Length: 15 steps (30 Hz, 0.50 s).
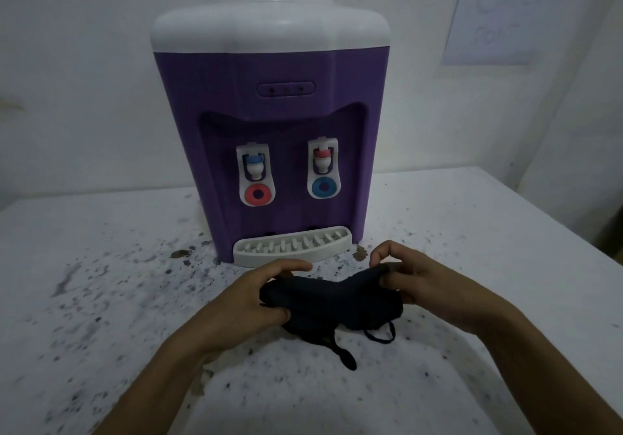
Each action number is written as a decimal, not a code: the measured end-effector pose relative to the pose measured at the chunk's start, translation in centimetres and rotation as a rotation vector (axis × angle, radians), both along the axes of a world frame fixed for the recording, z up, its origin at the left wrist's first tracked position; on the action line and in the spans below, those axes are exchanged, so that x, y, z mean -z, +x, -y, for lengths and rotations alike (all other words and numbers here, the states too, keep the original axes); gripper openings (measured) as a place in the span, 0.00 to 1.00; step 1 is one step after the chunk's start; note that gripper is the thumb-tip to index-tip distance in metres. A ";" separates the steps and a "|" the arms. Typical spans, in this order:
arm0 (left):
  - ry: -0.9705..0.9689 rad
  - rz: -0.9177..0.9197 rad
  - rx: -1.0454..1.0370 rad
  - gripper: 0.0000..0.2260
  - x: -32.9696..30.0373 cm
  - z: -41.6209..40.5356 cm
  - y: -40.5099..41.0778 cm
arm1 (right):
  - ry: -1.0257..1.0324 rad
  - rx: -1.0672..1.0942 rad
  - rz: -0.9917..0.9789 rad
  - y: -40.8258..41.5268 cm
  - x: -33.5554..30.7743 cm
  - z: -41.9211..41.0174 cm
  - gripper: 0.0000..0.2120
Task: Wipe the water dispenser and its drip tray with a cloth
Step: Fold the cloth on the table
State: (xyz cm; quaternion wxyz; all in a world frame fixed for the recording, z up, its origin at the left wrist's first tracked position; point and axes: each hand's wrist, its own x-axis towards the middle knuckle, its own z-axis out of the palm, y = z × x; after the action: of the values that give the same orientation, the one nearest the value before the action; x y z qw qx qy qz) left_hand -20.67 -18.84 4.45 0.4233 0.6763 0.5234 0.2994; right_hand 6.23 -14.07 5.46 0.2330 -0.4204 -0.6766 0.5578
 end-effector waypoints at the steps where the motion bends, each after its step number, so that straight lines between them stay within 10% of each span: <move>1: -0.022 0.069 -0.035 0.26 0.1 0.0 0.0 | -0.014 -0.010 0.021 0.1 0.2 -0.1 0.07; 15: 0.155 -0.047 0.035 0.20 -1.1 -0.4 1.8 | 0.096 -0.198 0.502 0.4 -0.3 -0.2 0.24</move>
State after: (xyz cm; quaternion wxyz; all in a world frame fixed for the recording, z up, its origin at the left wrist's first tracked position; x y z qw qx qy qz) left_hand -18.90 -18.43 5.60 0.3622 0.7229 0.4966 0.3156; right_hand 6.58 -13.86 5.74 0.0222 -0.4658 -0.7766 0.4236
